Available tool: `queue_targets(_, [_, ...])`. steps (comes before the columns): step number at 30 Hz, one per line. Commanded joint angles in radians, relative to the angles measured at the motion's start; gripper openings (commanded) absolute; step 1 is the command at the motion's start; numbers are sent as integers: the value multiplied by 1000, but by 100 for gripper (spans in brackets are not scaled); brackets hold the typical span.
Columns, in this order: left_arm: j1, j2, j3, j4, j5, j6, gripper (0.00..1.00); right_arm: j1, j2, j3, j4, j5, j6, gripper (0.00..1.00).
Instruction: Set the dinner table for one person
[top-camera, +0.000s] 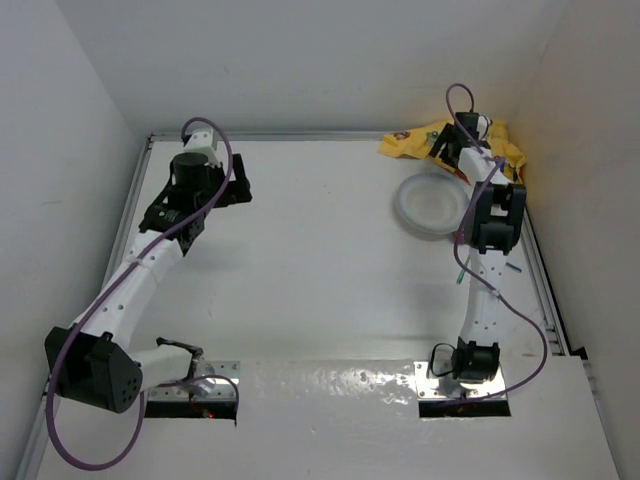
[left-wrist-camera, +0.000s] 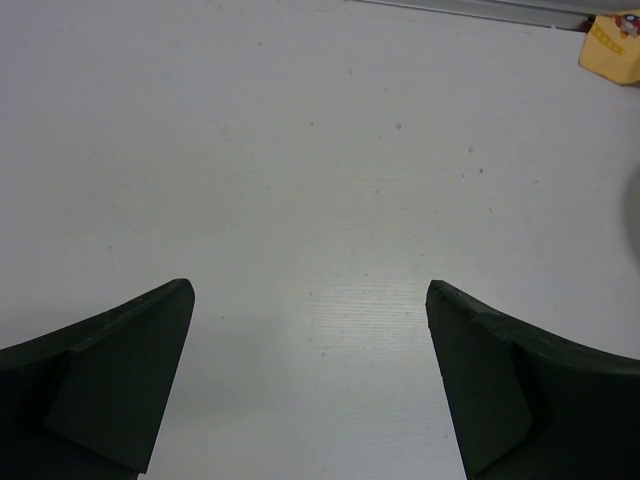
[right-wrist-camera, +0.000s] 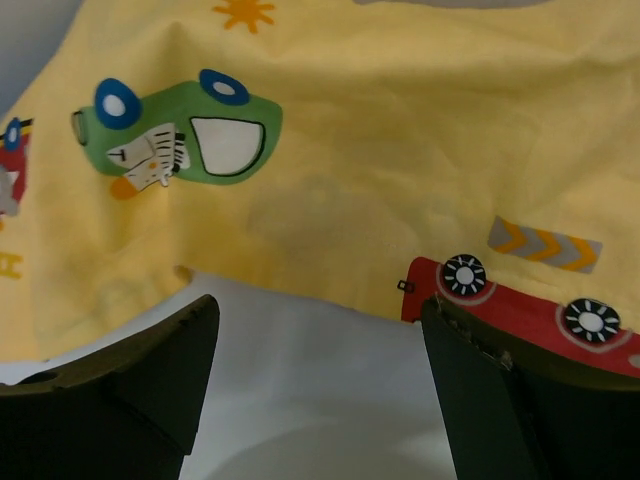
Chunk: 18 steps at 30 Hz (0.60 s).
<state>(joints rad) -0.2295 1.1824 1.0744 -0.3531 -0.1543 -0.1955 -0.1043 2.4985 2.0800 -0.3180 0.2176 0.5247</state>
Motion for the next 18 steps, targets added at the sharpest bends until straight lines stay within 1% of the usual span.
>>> queue_targets(1, [2, 3, -8, 97, -8, -21, 100, 12, 16, 48, 125, 5, 37, 81])
queue_targets(5, [2, 26, -2, 82, -31, -21, 100, 14, 65, 87, 103, 12, 46, 81])
queue_targets(9, [2, 45, 10, 66, -42, -16, 100, 14, 92, 83, 88, 5, 70, 80])
queue_targets(12, [4, 57, 16, 57, -44, -12, 100, 14, 115, 83, 80, -24, 96, 77])
queue_targets(13, [4, 60, 18, 55, -45, -12, 100, 14, 120, 83, 80, -27, 112, 75])
queue_targets(16, [4, 69, 24, 49, -45, -10, 100, 14, 143, 94, 85, -47, 136, 64])
queue_targets(17, [4, 72, 27, 48, -45, -10, 100, 14, 155, 104, 86, -55, 141, 55])
queue_targets(18, [4, 74, 28, 48, -45, -10, 100, 14, 161, 112, 91, -60, 149, 49])
